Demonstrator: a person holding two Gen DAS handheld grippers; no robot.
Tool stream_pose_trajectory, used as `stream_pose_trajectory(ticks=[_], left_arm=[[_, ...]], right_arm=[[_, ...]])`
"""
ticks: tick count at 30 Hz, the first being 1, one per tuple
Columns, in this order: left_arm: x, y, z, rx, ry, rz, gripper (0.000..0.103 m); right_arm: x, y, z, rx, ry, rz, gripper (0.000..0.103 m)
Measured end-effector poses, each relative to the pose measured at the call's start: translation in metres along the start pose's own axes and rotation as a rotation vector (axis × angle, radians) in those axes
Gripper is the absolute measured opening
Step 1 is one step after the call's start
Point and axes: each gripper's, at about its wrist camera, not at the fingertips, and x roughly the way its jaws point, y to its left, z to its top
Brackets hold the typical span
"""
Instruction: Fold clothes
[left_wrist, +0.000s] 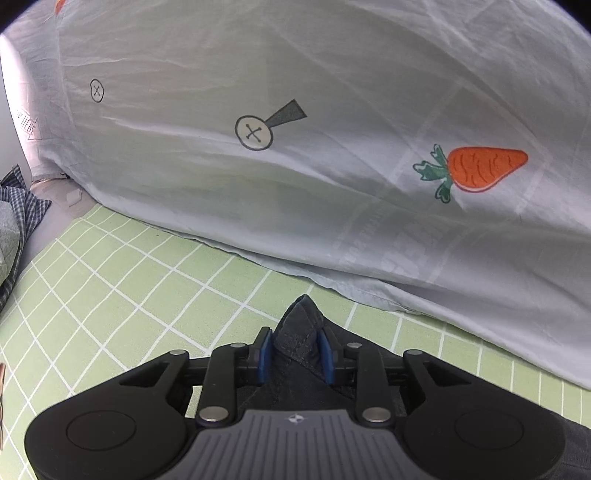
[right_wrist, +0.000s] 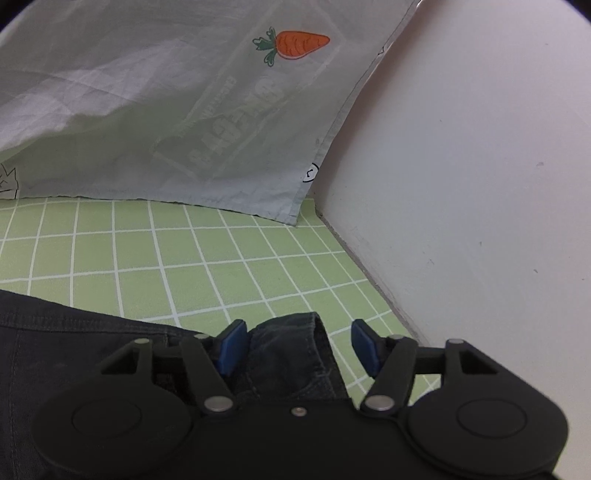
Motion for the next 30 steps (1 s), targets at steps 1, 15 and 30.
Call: stream_pose_trajectory(ticks=[1,15,30], left_arm=[[-0.002,0.002,0.000,0.000,0.002,-0.011,0.038],[0.016,-0.007,-0.004,0.036,0.069,-0.077,0.068],[0.020,-0.023,-0.005,0.062,0.030,-0.052,0.018]], right_arm=[[-0.006,-0.005,0.002,0.015,-0.013,0.004,0.082],[0.011,-0.014,0.005,0.205,0.098,0.103,0.082],[0.025,-0.008,0.004,0.226,0.188,0.173,0.029]])
